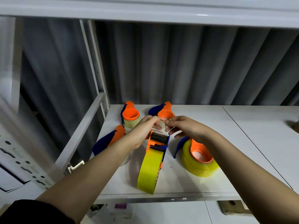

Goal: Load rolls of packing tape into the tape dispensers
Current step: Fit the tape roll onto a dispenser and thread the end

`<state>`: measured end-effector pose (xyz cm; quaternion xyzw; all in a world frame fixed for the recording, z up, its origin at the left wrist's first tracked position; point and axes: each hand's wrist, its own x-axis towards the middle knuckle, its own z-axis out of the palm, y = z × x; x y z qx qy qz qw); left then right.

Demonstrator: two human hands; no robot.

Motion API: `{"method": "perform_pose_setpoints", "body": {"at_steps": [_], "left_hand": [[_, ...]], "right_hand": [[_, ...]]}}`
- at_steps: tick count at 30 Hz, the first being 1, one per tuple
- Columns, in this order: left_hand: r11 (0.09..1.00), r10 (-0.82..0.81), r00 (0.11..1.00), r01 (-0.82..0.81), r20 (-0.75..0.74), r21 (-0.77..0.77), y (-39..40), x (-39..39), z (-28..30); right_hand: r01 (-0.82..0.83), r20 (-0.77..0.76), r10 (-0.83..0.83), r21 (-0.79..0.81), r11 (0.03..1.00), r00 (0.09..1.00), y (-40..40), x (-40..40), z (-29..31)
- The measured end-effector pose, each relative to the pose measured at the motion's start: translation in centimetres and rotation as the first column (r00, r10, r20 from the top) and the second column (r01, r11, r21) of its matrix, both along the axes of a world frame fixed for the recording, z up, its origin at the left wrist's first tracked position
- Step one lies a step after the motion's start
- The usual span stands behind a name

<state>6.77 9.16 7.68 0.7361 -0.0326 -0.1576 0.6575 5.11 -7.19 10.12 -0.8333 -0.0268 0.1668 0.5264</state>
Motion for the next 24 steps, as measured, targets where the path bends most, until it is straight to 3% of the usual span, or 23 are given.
{"method": "perform_pose_setpoints", "body": {"at_steps": [5,11,14,20,24], "left_hand": [[0.994,-0.016,0.990,0.000,0.139,0.110,0.1,0.0,-0.3],[1.000,0.001,0.999,-0.002,0.047,0.014,0.5,0.2,-0.2],[0.999,-0.032,0.998,0.033,0.056,-0.019,0.6,0.0,-0.2],[0.989,-0.126,0.975,0.108,0.184,0.102,1.1,-0.2,0.0],[0.986,-0.133,0.968,0.107,0.212,0.129,1.3,-0.3,0.1]], "right_hand": [[-0.028,0.060,0.027,0.016,0.999,0.998,0.0,0.3,-0.2],[-0.085,0.111,0.085,-0.006,0.996,0.990,-0.2,0.5,0.0],[-0.072,0.043,0.070,0.034,0.997,0.997,-0.3,0.6,0.0],[-0.026,-0.209,0.062,0.170,0.985,0.976,-0.3,0.9,-0.2],[-0.034,-0.272,0.103,0.246,0.969,0.957,-0.3,0.8,-0.7]]}}
